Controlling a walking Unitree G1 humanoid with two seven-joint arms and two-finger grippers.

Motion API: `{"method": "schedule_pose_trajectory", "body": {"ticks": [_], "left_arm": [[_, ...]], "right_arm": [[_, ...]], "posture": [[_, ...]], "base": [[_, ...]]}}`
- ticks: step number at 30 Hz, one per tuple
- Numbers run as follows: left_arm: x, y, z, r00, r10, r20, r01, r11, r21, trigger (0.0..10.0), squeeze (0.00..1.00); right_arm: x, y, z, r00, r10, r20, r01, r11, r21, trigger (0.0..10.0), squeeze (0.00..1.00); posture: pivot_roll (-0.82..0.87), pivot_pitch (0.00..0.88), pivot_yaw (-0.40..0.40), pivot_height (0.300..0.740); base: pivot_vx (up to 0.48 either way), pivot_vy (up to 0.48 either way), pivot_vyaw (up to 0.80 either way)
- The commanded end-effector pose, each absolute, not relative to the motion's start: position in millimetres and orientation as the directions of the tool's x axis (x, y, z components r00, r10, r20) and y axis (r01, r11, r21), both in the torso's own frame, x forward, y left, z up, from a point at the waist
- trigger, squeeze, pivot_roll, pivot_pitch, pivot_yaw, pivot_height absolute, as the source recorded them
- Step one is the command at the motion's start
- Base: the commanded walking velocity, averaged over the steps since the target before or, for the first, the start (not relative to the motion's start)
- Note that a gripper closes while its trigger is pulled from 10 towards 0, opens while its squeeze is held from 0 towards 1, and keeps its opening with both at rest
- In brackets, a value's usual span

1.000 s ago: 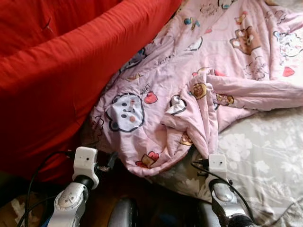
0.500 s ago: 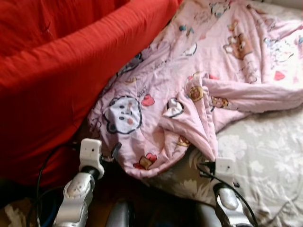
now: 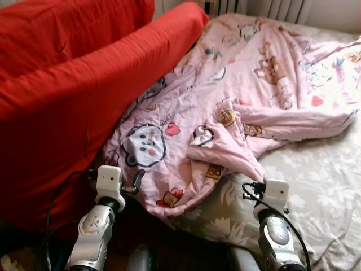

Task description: Clean up the room

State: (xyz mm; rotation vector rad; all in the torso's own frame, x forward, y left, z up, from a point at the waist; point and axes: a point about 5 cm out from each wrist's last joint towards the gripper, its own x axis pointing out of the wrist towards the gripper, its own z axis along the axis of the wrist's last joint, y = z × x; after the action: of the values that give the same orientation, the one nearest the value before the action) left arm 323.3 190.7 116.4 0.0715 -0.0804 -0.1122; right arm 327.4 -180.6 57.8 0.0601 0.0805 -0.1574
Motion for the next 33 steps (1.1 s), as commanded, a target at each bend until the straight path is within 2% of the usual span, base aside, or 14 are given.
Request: {"method": "schedule_pose_trajectory", "body": {"ticks": [1, 27, 28, 33], "left_arm": [[320.8, 196.5, 110.8, 0.993, -0.102, 0.052, 0.096, 0.99, 0.103, 10.0, 0.0], [320.8, 196.5, 110.8, 0.993, -0.102, 0.052, 0.096, 0.99, 0.103, 10.0, 0.0], [321.6, 194.8, 108.4, 0.993, -0.104, 0.058, 0.099, 0.991, 0.093, 10.0, 0.0], [322.2, 190.4, 106.2, 0.992, -0.112, 0.058, 0.108, 0.991, 0.077, 10.0, 0.0]], "right_arm": [[324.7, -179.6, 55.0, 0.983, -0.158, -0.089, 0.164, 0.984, 0.064, 10.0, 0.0], [324.7, -179.6, 55.0, 0.983, -0.158, -0.089, 0.164, 0.984, 0.064, 10.0, 0.0], [324.4, -178.6, 55.3, 0.985, -0.153, -0.083, 0.159, 0.984, 0.075, 10.0, 0.0], [323.8, -177.3, 55.0, 0.985, -0.15, -0.079, 0.156, 0.984, 0.081, 10.0, 0.0]], "posture": [[0.02, 0.188, 0.035, 0.634], [0.02, 0.188, 0.035, 0.634], [0.01, 0.154, 0.035, 0.644], [0.01, 0.153, 0.035, 0.679]], "base": [[0.0, 0.0, 0.0], [0.0, 0.0, 0.0], [0.0, 0.0, 0.0], [0.0, 0.0, 0.0]]}}
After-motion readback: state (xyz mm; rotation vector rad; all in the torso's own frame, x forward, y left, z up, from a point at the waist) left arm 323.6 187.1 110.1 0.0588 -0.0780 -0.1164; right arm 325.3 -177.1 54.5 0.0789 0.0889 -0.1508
